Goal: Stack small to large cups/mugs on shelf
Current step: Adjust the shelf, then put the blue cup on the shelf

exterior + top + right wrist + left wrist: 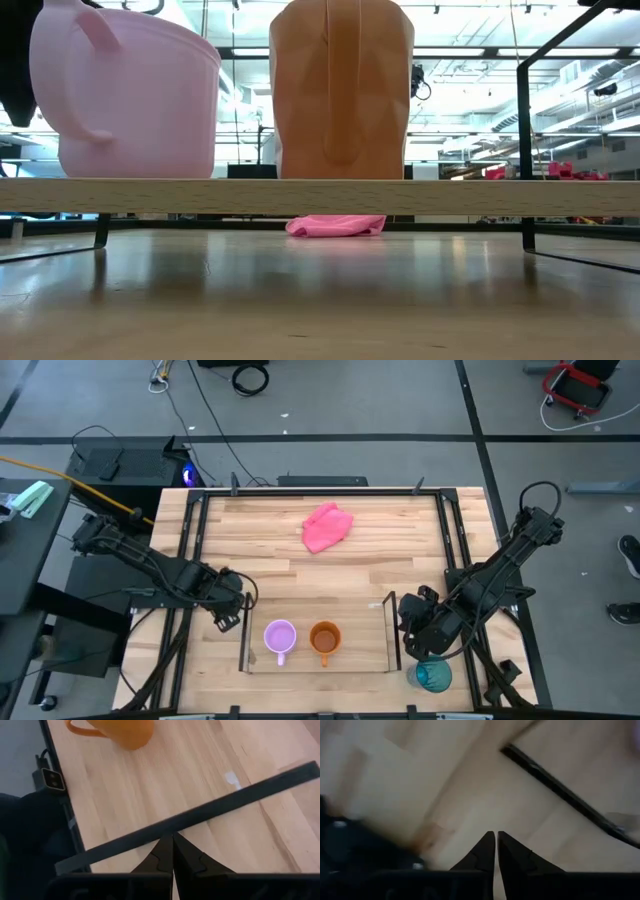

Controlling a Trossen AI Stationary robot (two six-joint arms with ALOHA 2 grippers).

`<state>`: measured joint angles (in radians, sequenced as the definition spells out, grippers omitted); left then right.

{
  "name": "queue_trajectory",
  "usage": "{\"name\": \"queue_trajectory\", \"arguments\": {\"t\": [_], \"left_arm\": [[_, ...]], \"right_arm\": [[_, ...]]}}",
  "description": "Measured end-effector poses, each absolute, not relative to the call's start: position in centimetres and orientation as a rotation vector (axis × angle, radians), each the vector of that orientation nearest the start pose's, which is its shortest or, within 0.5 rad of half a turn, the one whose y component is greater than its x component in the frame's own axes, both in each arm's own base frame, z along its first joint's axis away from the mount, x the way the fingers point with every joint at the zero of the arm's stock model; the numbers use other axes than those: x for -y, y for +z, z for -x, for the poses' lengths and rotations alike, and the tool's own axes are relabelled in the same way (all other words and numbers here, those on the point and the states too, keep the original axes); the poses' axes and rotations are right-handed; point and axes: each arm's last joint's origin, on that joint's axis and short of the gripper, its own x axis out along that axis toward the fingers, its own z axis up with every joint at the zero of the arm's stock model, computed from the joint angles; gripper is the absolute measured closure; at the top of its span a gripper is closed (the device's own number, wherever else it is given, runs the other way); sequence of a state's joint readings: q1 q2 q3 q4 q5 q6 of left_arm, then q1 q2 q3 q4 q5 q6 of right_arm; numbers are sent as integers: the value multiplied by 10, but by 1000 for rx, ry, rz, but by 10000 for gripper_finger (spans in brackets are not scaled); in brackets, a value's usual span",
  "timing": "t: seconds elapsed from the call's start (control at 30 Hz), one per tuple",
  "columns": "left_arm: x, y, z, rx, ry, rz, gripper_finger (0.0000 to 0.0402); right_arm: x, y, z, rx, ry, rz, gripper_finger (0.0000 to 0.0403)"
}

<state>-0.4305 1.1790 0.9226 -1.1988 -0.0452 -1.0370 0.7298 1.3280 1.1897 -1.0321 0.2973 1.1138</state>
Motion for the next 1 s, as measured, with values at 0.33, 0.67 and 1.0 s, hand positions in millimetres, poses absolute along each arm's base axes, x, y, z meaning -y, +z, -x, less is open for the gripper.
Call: {"name": "queue_trajectory", "arguments": {"t": [0.33,0.67,1.0], "left_arm": [[69,248,-166,-1322,503,340,385],[61,249,-167,-1235,609,261,382],[29,251,-171,-1267,671,235,388]], "right_arm": [[-149,322,-179,-1025,-198,-544,396],[-128,338,-151,-1091,-263,-780,395],[-124,342,-136,-1136,-292,-846,395]]}}
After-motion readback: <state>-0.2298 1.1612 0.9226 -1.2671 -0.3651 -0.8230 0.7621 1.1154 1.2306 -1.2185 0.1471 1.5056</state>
